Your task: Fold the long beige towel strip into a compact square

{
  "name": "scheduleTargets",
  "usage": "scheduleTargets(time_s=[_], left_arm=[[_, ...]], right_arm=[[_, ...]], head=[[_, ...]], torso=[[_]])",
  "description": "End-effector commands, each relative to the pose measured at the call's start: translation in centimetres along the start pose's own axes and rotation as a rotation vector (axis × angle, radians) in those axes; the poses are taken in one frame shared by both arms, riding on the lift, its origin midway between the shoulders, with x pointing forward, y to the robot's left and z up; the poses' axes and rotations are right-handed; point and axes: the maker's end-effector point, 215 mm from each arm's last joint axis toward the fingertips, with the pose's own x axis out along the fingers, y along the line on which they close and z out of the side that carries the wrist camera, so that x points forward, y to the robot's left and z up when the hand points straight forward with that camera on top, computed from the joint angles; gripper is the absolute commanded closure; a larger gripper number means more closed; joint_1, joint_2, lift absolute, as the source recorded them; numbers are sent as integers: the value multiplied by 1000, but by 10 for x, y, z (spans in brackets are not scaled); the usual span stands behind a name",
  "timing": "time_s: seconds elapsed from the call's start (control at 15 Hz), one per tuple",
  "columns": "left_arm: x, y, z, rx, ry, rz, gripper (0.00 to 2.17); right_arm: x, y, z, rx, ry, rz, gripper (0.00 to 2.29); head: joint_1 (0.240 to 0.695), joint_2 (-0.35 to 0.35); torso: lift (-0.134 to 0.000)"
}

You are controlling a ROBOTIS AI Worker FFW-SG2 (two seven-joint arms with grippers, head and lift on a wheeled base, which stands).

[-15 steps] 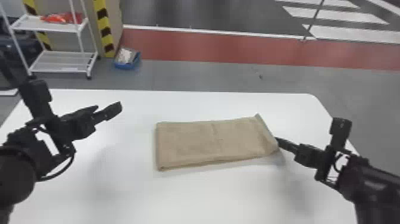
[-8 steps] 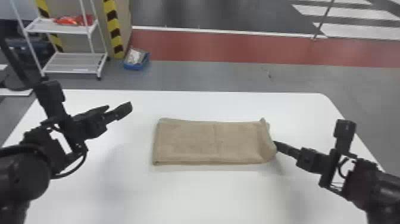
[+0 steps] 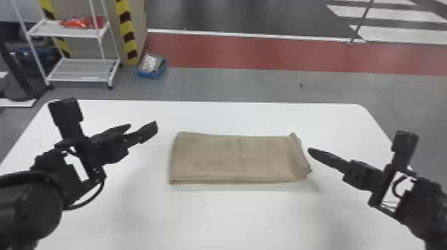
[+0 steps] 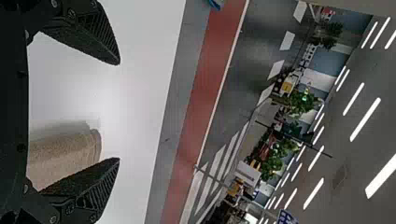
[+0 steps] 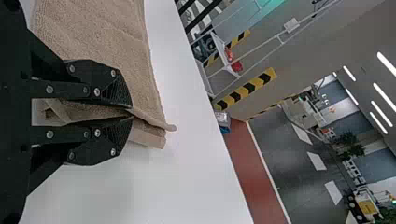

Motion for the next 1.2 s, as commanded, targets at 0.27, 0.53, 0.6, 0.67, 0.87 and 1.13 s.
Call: scheduleTargets(time_s=[0.27,0.53,0.6,0.67,0.87,1.13], left_arm=[[11,-78,-24,108,30,-89,181],[36,-110,-48,188,-17,-95,299],[40,-113,-58,189,-8,-100,475],[47,-116,-65,217,3,-96,772],[51,-101,-75,233,45,-54,1909],[48,-95,-85,230,79,-45,1922]], right_arm=[[-50,-22,22,10,-40,-38,66],[-68,-28,15,13,-18,-88,73],[-70,-28,15,10,-18,-93,73],[-71,-30,14,8,-14,-103,73],[-73,-30,15,0,-14,-113,83],[-69,-24,19,13,-29,-96,53]], head=[[695,-212],[695,-296],[695,-307],[695,-320],[695,-348],[695,-341]], torso=[[-124],[-124],[-124],[-124],[-124],[-124]])
